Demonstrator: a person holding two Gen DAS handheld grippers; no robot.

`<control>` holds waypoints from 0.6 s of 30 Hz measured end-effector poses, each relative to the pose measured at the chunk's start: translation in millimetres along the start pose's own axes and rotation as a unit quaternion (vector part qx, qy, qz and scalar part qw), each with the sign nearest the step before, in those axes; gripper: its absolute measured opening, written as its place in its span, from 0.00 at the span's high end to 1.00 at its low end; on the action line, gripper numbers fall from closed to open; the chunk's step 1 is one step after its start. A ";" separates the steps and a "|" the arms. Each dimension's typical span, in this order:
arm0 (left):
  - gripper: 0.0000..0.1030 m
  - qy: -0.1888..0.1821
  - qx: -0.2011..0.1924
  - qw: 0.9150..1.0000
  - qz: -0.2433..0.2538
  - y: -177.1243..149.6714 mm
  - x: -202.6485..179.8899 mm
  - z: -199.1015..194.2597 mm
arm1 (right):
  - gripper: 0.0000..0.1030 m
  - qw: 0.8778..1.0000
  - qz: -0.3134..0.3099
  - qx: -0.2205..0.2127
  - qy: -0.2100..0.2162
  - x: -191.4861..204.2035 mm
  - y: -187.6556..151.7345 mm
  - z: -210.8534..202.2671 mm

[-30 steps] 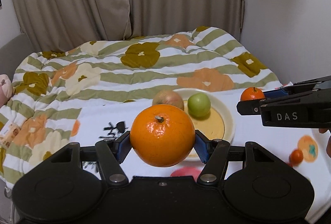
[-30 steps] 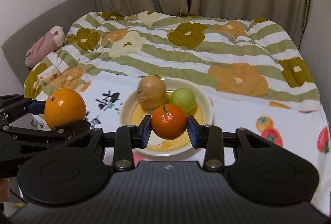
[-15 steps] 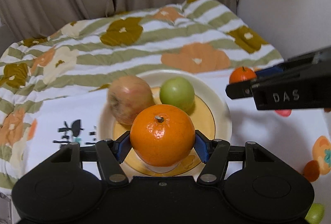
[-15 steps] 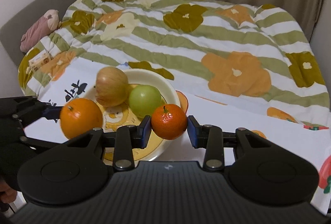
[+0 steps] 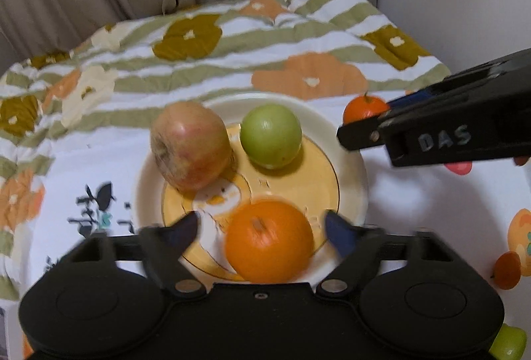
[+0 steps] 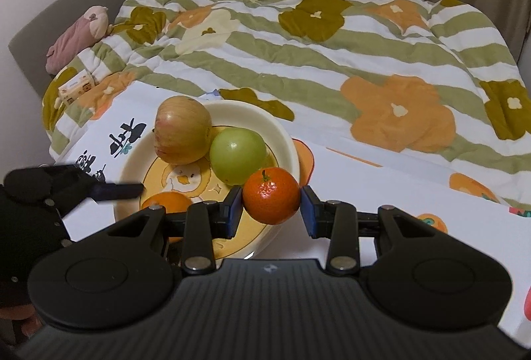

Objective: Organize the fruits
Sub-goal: 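Lower the orange and mandarin into the duck bowl and open both tools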

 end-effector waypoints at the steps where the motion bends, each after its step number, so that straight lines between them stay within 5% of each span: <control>1: 0.09 0.003 -0.004 1.000 0.002 0.8 0.6 -3.1 | 0.49 1.000 -0.002 0.000 0.002 1.1 0.3 -0.1; 18: 0.08 0.028 -0.002 0.999 -0.046 -29.2 15.4 -39.1 | 0.49 0.998 -0.016 0.035 0.043 17.6 -1.1 25.0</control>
Point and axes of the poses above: each gripper's, at about its wrist camera, not at the fingertips, and z roughly the way its jaws point, x to its left, y to its top, the point moved 1 cm from there along z, roughly the way its jaws point, and after that the axes turned 11 degrees about z, right-handed, at the moved point
